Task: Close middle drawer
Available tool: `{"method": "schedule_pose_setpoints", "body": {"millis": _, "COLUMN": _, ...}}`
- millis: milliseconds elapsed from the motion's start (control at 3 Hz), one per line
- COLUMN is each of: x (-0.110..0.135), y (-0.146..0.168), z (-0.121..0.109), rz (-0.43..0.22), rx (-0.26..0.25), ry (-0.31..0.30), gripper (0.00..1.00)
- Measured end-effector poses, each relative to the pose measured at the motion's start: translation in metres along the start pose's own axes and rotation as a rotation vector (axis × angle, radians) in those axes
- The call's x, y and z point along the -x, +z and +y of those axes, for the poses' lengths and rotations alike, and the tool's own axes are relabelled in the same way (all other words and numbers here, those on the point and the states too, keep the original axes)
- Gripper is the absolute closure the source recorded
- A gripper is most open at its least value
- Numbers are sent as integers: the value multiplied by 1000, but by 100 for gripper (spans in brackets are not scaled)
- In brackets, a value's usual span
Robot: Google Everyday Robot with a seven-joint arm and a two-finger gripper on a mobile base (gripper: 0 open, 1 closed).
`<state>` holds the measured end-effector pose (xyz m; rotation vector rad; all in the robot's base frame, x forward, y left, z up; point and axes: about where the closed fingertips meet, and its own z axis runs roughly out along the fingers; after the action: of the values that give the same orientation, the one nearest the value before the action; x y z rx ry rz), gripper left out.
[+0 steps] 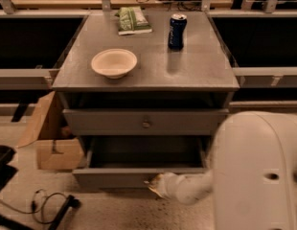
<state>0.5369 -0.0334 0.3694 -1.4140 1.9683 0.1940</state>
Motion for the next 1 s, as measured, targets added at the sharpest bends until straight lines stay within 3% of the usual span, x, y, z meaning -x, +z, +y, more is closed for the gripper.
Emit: {"method": "schedule_pose_setpoints", "body": {"millis": 1000, "x": 9, "y": 6, "z": 1, "rz": -29, "rx": 14, "ry": 12, "gripper": 100}}
